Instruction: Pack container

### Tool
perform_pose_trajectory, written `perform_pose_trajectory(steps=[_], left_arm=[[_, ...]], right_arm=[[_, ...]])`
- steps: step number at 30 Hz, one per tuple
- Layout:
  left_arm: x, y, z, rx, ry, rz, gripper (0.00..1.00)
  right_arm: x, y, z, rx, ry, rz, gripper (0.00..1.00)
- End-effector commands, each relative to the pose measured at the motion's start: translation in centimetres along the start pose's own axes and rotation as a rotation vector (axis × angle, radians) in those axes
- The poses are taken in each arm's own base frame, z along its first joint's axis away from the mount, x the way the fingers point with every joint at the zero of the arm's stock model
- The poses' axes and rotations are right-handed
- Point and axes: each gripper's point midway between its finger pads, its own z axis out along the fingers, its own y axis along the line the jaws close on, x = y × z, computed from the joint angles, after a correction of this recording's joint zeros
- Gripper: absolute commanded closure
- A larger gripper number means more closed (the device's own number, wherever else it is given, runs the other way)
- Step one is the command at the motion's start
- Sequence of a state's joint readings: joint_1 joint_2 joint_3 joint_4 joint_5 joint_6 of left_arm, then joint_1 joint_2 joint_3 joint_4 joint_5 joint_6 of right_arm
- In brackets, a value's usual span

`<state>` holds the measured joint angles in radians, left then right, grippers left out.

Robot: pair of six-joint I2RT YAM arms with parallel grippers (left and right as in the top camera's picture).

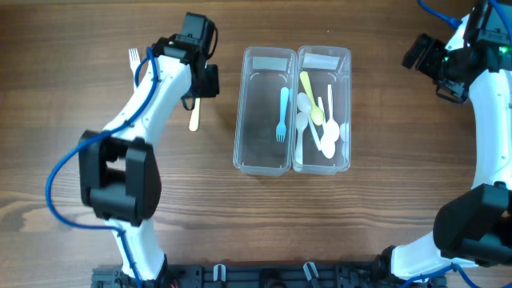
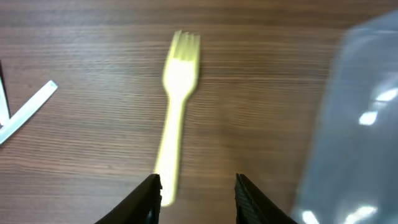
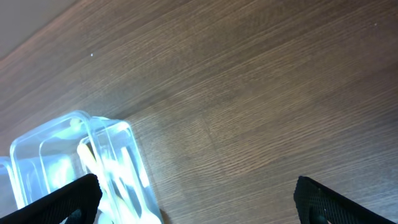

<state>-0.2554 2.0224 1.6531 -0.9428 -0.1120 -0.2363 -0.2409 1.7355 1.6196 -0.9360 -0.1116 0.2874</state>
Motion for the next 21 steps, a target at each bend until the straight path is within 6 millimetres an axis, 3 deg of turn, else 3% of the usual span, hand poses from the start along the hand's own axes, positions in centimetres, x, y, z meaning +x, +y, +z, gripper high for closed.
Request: perform_pose_trajectory(steps=[1,5,14,21], left_arm=[[0.8,2.3,3.9,-0.058,0.079,0.049,0.61],[0.9,2.2,5.6,-0.043,0.095,0.096,0.61],[-2.0,1.2,6.3,-0.008,-0.025,0.103,0.62],[-1.9,0.5,8.2,0.023,-0.017,0.103,0.62]], right_arm=[[0.0,0.5,0.2,-0.025,0.008,0.003,0.0],[-0.1,0.5,0.2,-0.025,0.005,0.002,0.0],[0.0,0.5,0.2,-0.024,0.008,0.003,0.0],[0.0,0.5,0.2,-0.024,0.008,0.003,0.0]])
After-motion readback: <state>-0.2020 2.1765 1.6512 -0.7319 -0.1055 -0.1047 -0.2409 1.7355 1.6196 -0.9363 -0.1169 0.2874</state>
